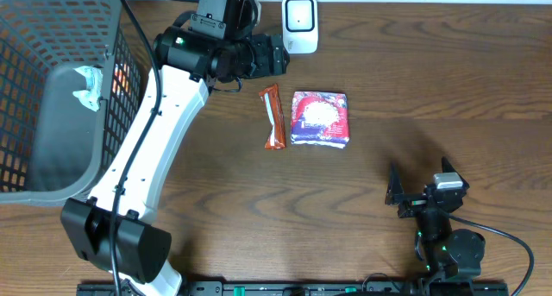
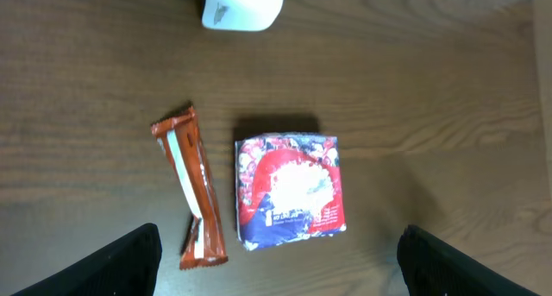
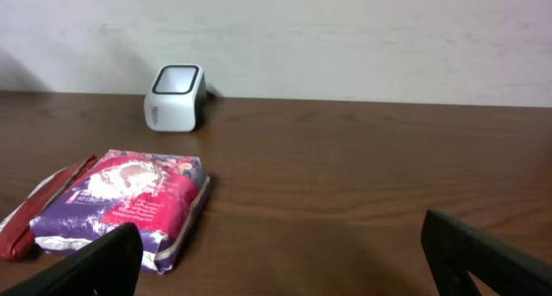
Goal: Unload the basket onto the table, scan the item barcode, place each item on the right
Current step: 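Carry the snack bar past the scanner and place it beside the pink pack, then move the left gripper back into the basket toward the Kleenex pack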
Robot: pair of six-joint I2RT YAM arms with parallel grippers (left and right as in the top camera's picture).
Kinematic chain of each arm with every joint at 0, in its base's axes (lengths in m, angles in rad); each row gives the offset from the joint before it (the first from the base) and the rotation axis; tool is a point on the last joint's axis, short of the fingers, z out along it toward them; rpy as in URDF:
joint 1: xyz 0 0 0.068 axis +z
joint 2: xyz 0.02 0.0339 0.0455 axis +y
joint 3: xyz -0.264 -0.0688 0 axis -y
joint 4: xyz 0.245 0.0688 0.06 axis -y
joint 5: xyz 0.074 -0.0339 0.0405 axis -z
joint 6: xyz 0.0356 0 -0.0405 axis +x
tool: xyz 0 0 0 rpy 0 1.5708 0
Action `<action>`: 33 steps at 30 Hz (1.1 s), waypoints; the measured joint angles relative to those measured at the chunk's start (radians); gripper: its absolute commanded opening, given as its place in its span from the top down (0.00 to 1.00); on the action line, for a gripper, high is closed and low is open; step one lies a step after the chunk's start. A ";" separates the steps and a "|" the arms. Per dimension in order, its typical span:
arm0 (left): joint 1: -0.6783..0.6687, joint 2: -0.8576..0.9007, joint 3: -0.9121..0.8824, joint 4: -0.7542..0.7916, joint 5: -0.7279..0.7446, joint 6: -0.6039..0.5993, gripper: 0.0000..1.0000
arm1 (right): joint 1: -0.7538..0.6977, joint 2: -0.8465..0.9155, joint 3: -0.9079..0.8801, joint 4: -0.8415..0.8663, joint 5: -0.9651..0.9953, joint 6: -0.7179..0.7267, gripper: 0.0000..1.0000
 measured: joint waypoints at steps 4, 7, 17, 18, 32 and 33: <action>0.002 -0.032 0.000 0.037 0.000 0.009 0.12 | 0.000 0.000 0.000 0.000 0.000 0.000 0.01; 0.016 -0.085 0.000 0.077 0.000 0.018 0.12 | 0.000 0.000 0.000 0.000 0.000 0.000 0.01; 0.246 -0.251 0.008 0.226 -0.015 0.022 0.12 | 0.000 0.000 0.000 0.000 0.000 0.000 0.01; 0.281 -0.257 0.008 0.234 -0.030 0.022 0.12 | 0.000 0.000 0.000 0.000 0.000 0.000 0.01; 0.682 -0.253 0.009 0.163 -0.285 0.022 0.12 | 0.000 0.000 0.000 0.000 0.000 0.000 0.01; 0.700 -0.251 0.009 0.146 -0.295 0.022 0.12 | 0.000 0.000 0.000 0.000 0.000 0.000 0.01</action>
